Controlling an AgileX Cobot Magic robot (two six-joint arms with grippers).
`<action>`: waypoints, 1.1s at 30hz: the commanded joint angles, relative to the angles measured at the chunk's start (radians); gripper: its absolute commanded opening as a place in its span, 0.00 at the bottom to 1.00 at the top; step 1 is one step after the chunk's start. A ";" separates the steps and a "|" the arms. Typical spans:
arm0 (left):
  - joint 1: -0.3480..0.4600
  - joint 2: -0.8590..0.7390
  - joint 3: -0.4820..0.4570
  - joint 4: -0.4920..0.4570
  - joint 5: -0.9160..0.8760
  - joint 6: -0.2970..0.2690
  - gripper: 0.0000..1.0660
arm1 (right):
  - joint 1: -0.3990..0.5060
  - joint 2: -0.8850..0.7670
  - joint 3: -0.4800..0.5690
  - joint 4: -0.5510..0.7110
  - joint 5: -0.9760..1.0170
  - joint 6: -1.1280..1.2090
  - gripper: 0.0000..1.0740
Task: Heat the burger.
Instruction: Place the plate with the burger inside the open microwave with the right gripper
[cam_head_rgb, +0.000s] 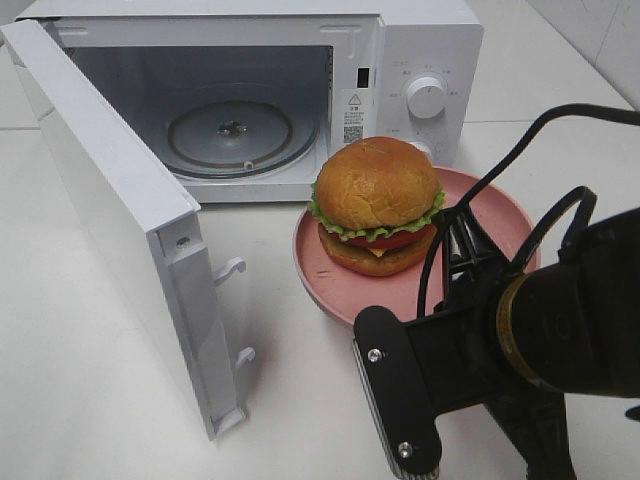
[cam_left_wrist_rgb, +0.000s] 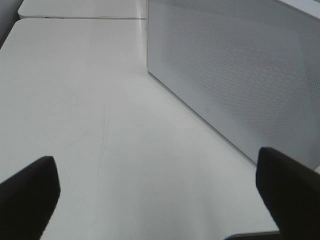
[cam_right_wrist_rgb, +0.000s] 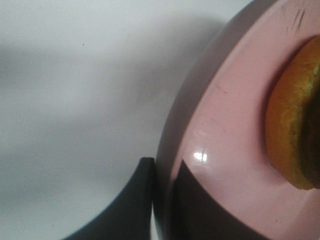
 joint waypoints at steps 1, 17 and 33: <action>0.002 -0.023 0.001 -0.006 -0.009 -0.006 0.94 | -0.032 -0.008 0.002 -0.030 -0.049 -0.077 0.03; 0.002 -0.023 0.001 -0.006 -0.009 -0.006 0.94 | -0.225 -0.008 0.001 0.174 -0.219 -0.552 0.03; 0.002 -0.017 0.001 -0.006 -0.009 -0.006 0.94 | -0.376 -0.049 -0.081 0.496 -0.237 -1.039 0.03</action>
